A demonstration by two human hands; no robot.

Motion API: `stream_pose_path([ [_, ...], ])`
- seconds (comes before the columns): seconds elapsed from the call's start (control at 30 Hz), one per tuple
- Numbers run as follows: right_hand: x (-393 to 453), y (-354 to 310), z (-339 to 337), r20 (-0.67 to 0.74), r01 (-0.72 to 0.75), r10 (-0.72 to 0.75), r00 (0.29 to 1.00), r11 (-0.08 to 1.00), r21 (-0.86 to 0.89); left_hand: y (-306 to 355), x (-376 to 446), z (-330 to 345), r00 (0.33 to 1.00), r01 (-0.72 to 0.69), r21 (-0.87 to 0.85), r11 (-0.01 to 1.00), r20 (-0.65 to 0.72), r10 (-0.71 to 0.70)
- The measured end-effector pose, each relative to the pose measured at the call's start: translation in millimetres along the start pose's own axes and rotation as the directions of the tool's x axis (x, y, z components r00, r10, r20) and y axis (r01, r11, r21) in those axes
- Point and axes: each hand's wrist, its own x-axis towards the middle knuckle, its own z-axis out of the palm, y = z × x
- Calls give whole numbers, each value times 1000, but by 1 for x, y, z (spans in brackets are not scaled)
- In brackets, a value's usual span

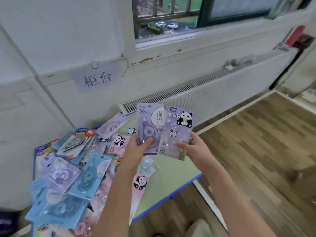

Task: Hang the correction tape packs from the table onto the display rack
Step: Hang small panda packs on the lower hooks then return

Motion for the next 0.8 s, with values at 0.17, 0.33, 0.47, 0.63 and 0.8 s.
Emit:
stream_pose_path([
  [0.17,-66,-48,-76,-269,134,-152,951,987,-84,32,-10,98,963,-125,10,992,242,119],
  [0.33,-165,-78,-162,-506,168,-240,829,968,-185,57,-61,206,844,-209,-8,978,504,184],
  [0.47,-265,-82,-230,-693,195,-303,654,953,-232,55,-128,303,729,-237,-59,970,649,218],
  [0.63,-393,-72,-301,-839,198,-383,386,923,-331,32,-235,416,578,-222,-123,967,782,232],
  [0.8,-507,-54,-362,-895,220,-403,189,906,-362,14,-339,508,408,-200,-143,969,887,215],
])
